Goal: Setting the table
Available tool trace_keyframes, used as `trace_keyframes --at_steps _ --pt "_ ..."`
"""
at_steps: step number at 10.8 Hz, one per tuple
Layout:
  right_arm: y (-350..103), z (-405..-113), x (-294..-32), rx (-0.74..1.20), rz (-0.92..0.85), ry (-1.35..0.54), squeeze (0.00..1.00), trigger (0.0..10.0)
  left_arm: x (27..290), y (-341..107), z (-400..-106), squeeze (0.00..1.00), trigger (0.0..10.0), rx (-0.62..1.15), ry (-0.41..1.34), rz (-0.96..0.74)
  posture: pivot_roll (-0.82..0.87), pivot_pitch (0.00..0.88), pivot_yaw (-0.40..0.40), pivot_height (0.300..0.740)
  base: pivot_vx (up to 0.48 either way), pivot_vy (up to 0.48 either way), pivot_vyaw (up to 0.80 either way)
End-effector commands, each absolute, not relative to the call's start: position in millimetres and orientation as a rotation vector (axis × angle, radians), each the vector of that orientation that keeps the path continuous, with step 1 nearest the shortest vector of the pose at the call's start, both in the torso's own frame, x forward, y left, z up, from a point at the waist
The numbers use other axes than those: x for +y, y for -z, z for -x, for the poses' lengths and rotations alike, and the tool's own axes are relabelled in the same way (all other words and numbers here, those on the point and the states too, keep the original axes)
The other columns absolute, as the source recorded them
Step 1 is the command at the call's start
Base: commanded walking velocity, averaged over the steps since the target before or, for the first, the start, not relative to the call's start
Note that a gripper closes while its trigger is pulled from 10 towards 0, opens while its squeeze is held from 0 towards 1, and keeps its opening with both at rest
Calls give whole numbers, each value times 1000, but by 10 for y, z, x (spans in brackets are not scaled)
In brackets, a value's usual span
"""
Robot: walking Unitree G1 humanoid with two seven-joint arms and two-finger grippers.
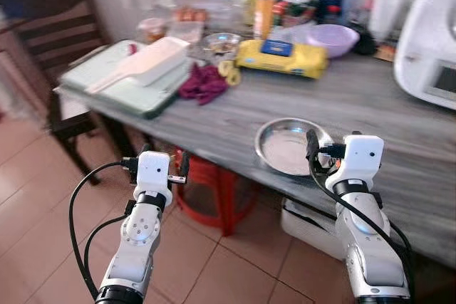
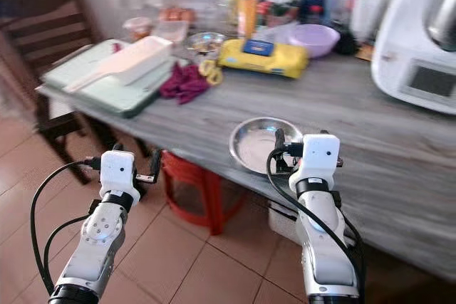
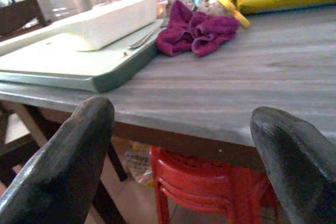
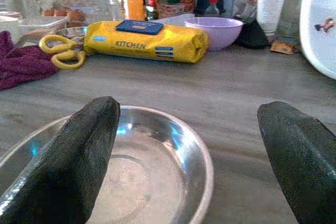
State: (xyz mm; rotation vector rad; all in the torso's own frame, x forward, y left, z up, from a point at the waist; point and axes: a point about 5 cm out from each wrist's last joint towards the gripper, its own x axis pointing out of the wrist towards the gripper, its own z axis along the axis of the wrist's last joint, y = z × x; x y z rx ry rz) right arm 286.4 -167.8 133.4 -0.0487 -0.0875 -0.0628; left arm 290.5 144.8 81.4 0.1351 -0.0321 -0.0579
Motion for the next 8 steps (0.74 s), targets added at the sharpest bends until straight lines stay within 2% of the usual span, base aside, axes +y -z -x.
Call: trace_keyframes --at_steps 1,8 --pt "-1397 -2867 -1681 -107 39 73 0 10000 1480 -867 -2925 0 10000 -42 53 -152 -106 34 81 740 0 0 -800" --pt "-1398 -2857 -1719 -105 35 97 0 10000 1460 -940 -2941 0 10000 -52 57 -165 -105 42 82 740 0 0 -800"
